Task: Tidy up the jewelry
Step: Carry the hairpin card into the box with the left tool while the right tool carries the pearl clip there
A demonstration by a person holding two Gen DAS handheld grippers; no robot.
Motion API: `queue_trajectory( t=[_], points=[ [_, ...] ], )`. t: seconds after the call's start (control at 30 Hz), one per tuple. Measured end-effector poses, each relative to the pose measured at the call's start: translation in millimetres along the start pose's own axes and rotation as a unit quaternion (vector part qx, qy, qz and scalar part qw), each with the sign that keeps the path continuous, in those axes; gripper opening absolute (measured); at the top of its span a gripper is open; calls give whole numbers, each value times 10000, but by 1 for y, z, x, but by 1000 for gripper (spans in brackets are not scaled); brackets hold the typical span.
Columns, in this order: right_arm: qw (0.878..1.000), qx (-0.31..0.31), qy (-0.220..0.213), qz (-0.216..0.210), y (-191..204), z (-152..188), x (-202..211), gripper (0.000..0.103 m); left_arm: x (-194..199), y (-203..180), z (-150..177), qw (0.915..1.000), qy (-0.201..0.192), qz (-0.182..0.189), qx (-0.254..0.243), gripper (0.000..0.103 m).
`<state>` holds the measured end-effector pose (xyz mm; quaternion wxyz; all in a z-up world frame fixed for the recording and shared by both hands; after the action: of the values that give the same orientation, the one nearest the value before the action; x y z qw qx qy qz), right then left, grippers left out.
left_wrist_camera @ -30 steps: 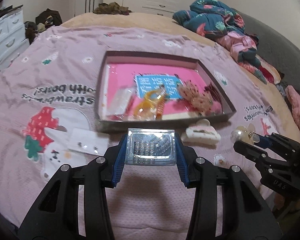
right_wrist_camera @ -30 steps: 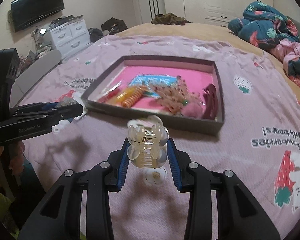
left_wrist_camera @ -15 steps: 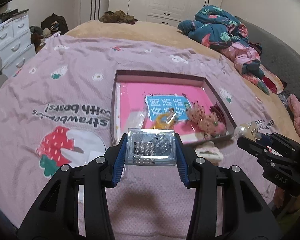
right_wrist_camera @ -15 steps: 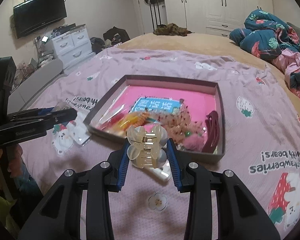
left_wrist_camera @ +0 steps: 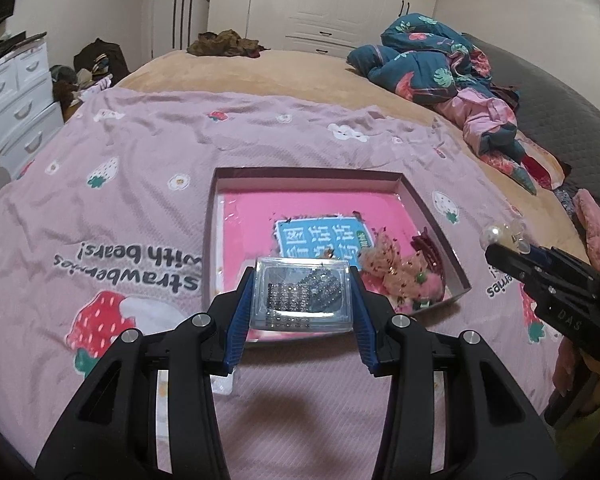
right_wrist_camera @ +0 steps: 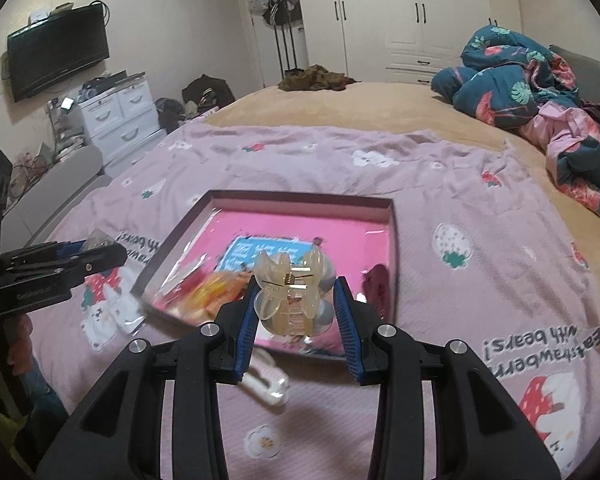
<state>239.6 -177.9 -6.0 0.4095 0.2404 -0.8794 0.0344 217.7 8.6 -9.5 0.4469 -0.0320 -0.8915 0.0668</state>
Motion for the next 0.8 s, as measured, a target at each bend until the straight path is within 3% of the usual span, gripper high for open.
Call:
queue_trajectory(
  t=[0.37, 0.8],
  points=[
    [9991, -298, 1, 298, -38, -13, -14, 35, -29, -12, -19, 9997, 115, -13, -213, 36],
    [9981, -396, 145, 450, -55, -23, -49, 35, -75, -2, -28, 9990, 400, -53, -181, 36]
  ],
)
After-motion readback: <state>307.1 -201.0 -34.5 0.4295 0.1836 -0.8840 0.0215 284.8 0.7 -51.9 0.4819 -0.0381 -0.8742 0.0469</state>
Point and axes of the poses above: each gripper's, at about its wrist camera, not at the fingertips, and x roughly against the way its jaws point, y to its left, z to its underside, the point moved 7 cm from there along -x, roughly the way its jaws point, and after that the axes turned 8 degrees about y, right-handed, at the moved point
